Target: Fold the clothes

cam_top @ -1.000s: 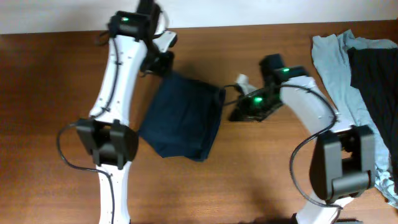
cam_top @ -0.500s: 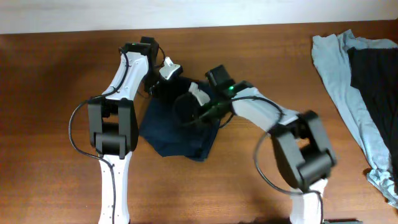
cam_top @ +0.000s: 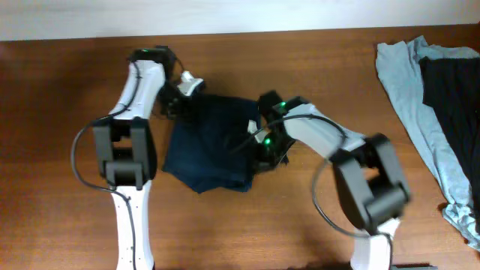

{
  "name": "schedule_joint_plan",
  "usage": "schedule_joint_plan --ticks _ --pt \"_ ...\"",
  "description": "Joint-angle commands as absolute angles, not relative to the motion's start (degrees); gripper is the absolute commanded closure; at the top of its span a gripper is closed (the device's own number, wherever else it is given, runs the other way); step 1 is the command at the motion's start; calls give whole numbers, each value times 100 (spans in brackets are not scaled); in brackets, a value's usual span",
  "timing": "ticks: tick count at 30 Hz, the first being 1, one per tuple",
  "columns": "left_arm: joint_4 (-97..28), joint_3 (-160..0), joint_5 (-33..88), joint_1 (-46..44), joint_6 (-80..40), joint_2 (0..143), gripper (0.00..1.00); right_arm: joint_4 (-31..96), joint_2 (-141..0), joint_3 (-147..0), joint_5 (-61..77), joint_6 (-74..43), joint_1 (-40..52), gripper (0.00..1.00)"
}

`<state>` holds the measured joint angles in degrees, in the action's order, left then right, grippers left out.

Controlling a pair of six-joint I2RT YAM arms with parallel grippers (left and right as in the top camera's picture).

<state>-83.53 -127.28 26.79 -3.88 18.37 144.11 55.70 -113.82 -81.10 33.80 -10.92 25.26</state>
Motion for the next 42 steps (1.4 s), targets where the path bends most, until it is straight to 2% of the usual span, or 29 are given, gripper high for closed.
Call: schedule_joint_plan --ticks 1,5,11,17,18,23,29,35,39,42 --pt "-8814 -13231 2947 -43 1474 13976 68 4932 -10158 -8171 3271 -784 2504 96" --pt "-9179 -13238 3181 82 1461 13640 62 3765 -9800 -8167 3269 -1431 2504 96" --pt "-9647 -12936 3170 54 1675 13600 62 2985 -10731 -8162 3277 -1835 2515 96" --pt "-8980 -11708 3168 21 1966 13603 63 2340 -11854 -8162 3262 -1885 2460 96" --pt "-8794 -11332 3114 -8 1984 13603 67 2237 -12040 -8162 3135 -1905 2421 96" --pt "-8121 -9990 2860 -16 1979 13603 73 2193 -12307 -8162 2274 -2025 2158 96" --pt "-7544 -9015 2679 248 1754 13603 73 2652 -12315 -8167 548 -2633 1634 95" --pt "-7640 -9292 3225 440 1791 13358 72 3903 -12114 -8423 1426 -2377 921 96" --pt "-7782 -9749 3415 440 1855 12711 71 4792 -11537 -8547 1632 -1743 742 96" --pt "-7653 -9918 3210 460 1835 11909 66 5258 -10901 -8547 1632 -1194 753 96"
